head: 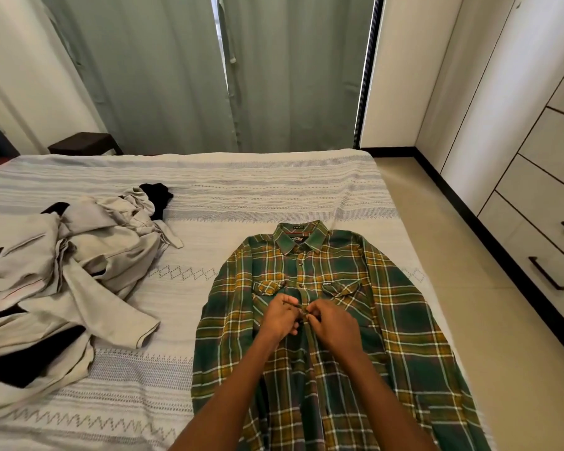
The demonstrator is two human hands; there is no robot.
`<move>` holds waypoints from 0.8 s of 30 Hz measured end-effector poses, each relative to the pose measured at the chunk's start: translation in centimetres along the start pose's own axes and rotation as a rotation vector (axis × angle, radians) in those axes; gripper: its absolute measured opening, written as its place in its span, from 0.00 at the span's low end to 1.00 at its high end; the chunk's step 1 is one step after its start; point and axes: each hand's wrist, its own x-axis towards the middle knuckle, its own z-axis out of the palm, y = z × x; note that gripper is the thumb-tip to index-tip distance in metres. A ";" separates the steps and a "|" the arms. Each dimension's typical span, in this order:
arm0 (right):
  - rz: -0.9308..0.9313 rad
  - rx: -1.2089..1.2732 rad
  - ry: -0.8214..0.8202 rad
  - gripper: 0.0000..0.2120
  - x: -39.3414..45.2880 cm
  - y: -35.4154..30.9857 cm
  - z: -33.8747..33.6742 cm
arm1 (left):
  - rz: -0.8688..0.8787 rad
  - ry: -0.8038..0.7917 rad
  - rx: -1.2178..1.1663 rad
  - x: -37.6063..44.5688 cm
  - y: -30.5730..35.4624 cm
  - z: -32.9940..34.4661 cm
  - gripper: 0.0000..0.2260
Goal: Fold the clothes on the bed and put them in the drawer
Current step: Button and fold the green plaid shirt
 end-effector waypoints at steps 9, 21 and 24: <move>-0.118 -0.056 0.018 0.13 0.2 0.9 0.4 | 0.094 0.094 0.226 -0.5 -0.3 0.4 0.05; 0.112 0.012 -0.052 0.10 -5.8 0.2 -0.1 | 0.283 -0.005 0.698 -5.1 -3.0 -0.1 0.07; 0.140 -0.090 -0.111 0.15 -7.4 0.2 0.3 | 0.330 -0.003 0.872 -6.6 -4.3 0.1 0.08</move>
